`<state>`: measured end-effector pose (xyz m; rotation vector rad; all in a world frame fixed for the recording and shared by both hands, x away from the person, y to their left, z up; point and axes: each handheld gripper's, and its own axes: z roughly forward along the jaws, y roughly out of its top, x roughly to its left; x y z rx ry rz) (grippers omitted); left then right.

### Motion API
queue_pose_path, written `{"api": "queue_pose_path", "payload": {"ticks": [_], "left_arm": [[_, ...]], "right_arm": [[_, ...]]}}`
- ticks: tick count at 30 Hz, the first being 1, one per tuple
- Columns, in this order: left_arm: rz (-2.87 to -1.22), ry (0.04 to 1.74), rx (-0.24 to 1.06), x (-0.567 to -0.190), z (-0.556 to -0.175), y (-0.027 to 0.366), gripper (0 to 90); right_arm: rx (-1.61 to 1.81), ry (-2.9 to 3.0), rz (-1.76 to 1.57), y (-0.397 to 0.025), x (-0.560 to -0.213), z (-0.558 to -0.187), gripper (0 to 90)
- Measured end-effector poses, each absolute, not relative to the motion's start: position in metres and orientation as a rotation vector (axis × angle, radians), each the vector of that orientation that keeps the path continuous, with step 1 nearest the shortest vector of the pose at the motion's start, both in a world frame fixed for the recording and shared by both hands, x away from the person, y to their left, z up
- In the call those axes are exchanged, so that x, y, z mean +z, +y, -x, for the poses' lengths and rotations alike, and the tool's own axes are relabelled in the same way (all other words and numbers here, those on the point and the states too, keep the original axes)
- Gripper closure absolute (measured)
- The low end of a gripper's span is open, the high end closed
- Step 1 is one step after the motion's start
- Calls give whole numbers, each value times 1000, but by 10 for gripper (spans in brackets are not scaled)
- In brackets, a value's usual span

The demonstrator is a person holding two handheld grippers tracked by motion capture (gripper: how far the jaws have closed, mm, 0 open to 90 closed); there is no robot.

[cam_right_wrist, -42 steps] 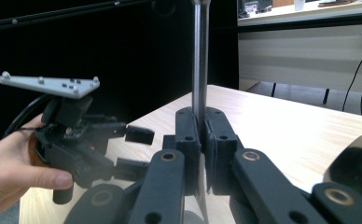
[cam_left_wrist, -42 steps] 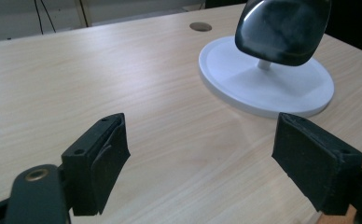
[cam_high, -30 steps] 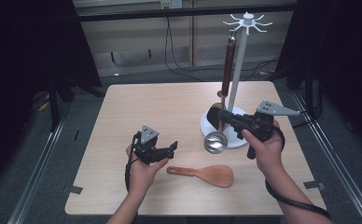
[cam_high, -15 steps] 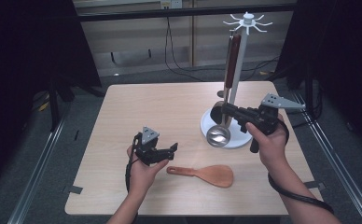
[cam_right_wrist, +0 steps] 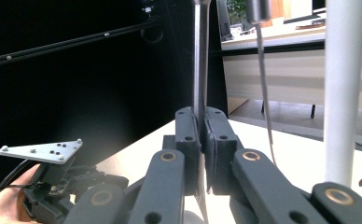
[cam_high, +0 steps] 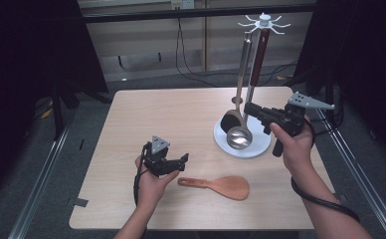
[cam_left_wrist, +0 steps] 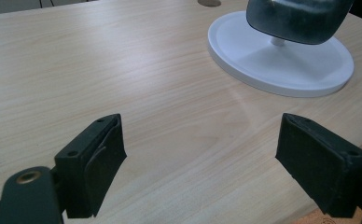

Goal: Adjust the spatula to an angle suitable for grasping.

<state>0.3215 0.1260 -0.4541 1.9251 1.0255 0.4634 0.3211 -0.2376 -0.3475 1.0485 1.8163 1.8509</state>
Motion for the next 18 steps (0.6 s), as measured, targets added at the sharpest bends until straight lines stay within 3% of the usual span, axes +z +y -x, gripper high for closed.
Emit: {"api": "queue_pose_path", "payload": {"ticks": [18], "left_arm": [[-1921,1021,467,-453,-321,125,155]], "right_arm": [[1898,1803,-1094,-245,-355,-335,841]]}}
